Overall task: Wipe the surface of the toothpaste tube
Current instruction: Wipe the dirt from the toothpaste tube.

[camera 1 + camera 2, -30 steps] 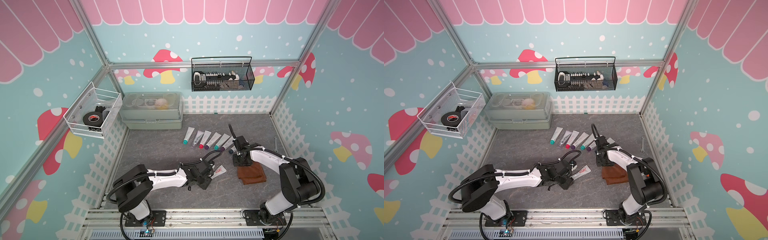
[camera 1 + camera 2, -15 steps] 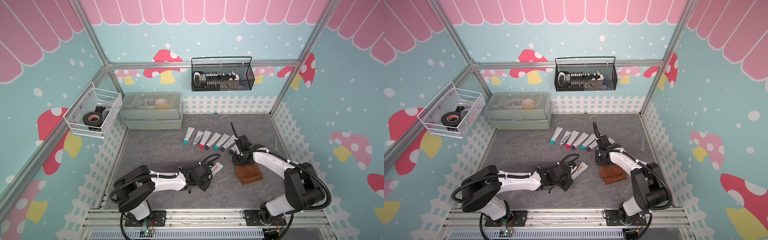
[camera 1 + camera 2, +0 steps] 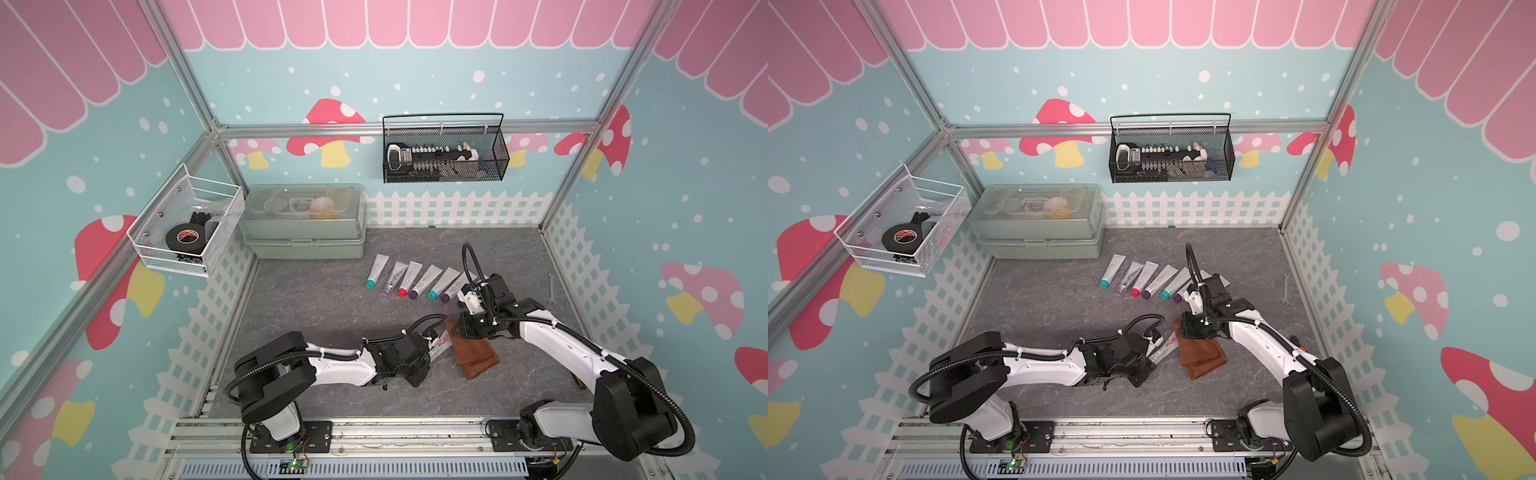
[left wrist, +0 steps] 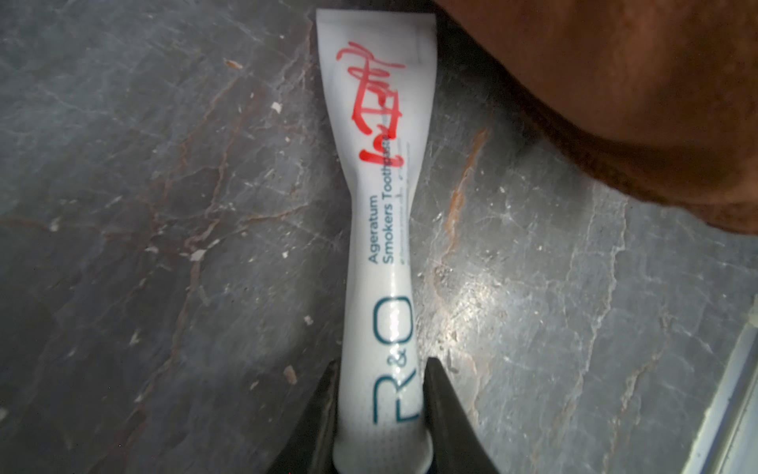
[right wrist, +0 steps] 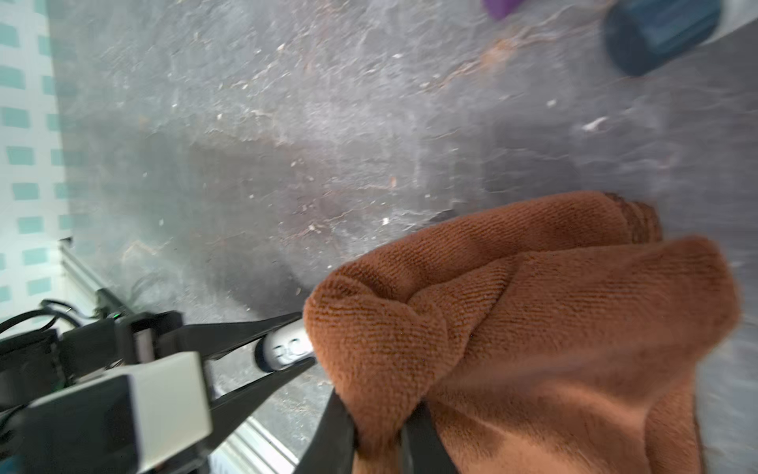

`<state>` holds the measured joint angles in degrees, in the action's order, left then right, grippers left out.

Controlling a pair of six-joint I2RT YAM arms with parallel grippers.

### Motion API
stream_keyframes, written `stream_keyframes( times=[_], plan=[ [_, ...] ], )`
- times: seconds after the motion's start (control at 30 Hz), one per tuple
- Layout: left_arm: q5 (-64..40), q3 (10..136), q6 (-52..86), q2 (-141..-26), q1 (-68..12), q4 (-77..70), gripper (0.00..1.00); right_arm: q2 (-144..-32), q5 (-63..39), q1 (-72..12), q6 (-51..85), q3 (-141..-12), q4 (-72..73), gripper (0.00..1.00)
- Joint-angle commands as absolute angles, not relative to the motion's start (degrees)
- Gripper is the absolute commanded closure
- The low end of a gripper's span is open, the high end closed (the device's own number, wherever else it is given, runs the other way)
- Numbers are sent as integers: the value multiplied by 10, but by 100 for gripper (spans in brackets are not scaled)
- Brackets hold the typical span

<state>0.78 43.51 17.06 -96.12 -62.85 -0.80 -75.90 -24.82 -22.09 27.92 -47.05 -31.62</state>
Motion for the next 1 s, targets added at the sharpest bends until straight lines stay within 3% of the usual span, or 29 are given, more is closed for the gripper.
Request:
stream_keyframes(
  times=[0.0, 0.2, 0.7, 0.87, 0.97],
  plan=[
    [-6, 457, 159, -979, -635, -55, 74, -777, -292, -238, 277, -470, -298, 86],
    [9, 456, 162, -990, -635, -66, 74, -839, -239, -266, 275, -478, -311, 86],
    [75, 384, 181, -931, -630, -108, 75, -933, 57, -291, 274, -495, -387, 89],
    [70, 380, 182, -935, -628, -114, 75, -934, 61, -285, 277, -495, -382, 89],
    [64, 385, 182, -947, -628, -118, 75, -895, 12, -283, 275, -491, -367, 89]
  ],
)
